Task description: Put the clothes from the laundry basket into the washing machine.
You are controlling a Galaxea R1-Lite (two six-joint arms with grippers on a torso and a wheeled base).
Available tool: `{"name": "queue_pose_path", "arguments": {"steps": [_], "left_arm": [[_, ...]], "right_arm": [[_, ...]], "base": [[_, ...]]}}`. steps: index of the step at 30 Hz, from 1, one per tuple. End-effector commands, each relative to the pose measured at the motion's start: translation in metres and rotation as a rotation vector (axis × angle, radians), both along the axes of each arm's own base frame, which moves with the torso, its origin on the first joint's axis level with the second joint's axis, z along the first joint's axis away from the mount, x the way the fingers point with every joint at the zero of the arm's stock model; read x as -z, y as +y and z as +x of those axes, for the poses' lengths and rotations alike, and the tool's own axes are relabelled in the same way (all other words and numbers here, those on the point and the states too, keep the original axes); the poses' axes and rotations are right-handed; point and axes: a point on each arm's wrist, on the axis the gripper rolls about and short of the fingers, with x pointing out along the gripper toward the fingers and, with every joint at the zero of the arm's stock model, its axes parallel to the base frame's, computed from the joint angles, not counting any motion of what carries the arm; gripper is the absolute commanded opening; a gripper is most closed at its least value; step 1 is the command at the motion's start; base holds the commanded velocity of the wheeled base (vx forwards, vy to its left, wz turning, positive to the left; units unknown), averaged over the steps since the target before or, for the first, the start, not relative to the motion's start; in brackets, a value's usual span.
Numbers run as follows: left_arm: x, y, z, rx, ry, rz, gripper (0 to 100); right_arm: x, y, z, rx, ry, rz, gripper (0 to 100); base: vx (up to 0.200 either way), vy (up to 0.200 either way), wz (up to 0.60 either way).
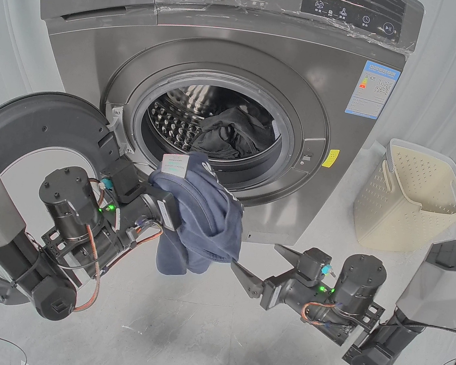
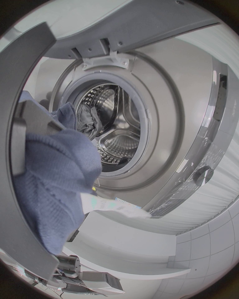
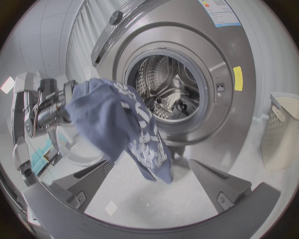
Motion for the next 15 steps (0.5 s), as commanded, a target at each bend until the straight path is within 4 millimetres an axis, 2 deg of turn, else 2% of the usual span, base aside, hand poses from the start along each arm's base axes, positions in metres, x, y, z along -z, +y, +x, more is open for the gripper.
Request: {"name": "queue_pose_path", "arguments": {"steps": [1,3,9,15], "left_arm": [[0.001,0.010,-0.016,-0.001,0.020,0.017,0],[0.007,0.009,-0.015,-0.003,0.038,0.031,0],[0.006,0.012,-0.022,0.004,0.047,0.031,0],[0.007,0.012,-0.021,0.003,0.046,0.033,0]], "right_arm": [[-0.010,-0.026,-0.014,0.022,0.009,-0.021,100],[-0.007,-0.028,-0.013,0.031,0.019,-0.026,100],[-0.003,-0.027,-0.018,0.019,0.041,-0.035,100],[0.003,-0.032,-0.021,0.025,0.066,-0.061,100]], "base": [[0.000,0.000,0.00],[0.000,0.000,0.00],[0.000,0.000,0.00],[0.000,0.000,0.00]]}}
